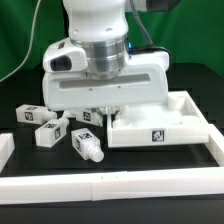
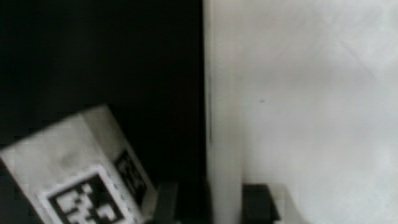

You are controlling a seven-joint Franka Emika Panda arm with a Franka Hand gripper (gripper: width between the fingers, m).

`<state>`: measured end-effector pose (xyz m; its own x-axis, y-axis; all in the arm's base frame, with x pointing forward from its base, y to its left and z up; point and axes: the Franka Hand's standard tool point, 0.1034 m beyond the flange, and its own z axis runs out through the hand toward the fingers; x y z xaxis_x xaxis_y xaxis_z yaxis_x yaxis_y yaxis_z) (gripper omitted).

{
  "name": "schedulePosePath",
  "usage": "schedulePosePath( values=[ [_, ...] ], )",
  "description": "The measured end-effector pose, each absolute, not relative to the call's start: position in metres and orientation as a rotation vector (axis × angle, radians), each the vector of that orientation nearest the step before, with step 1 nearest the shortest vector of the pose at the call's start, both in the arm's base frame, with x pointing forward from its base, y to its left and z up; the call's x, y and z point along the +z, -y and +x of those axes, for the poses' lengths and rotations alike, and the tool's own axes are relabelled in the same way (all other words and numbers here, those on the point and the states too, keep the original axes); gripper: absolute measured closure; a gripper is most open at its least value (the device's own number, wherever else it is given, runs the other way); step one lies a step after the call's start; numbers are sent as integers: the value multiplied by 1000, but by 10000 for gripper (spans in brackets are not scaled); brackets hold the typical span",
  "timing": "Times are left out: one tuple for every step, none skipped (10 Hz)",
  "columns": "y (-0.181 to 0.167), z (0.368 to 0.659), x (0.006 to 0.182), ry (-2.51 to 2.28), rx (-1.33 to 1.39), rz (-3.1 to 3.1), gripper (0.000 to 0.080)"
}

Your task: Assemble one leg

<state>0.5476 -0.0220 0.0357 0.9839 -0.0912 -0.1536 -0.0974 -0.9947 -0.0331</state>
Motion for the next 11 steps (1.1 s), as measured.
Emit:
schedulePosePath(
  values=[
    [22, 552, 33, -116, 196, -3109, 745],
    [23, 550, 32, -122, 203, -3108, 745],
    [24, 550, 32, -122, 203, -3109, 745],
    [24, 550, 31, -122, 205, -3109, 745],
    [24, 550, 30, -122, 206, -3109, 745],
    [24, 549, 30, -122, 208, -3109, 745],
    [24, 549, 29, -122, 210, -3109, 745],
    [23, 553, 24, -118, 211, -3112, 745],
    [22, 562, 21, -124, 210, -3116, 745],
    [23, 575, 19, -124, 198, -3122, 745],
    [24, 590, 16, -120, 173, -3129, 745]
  ],
)
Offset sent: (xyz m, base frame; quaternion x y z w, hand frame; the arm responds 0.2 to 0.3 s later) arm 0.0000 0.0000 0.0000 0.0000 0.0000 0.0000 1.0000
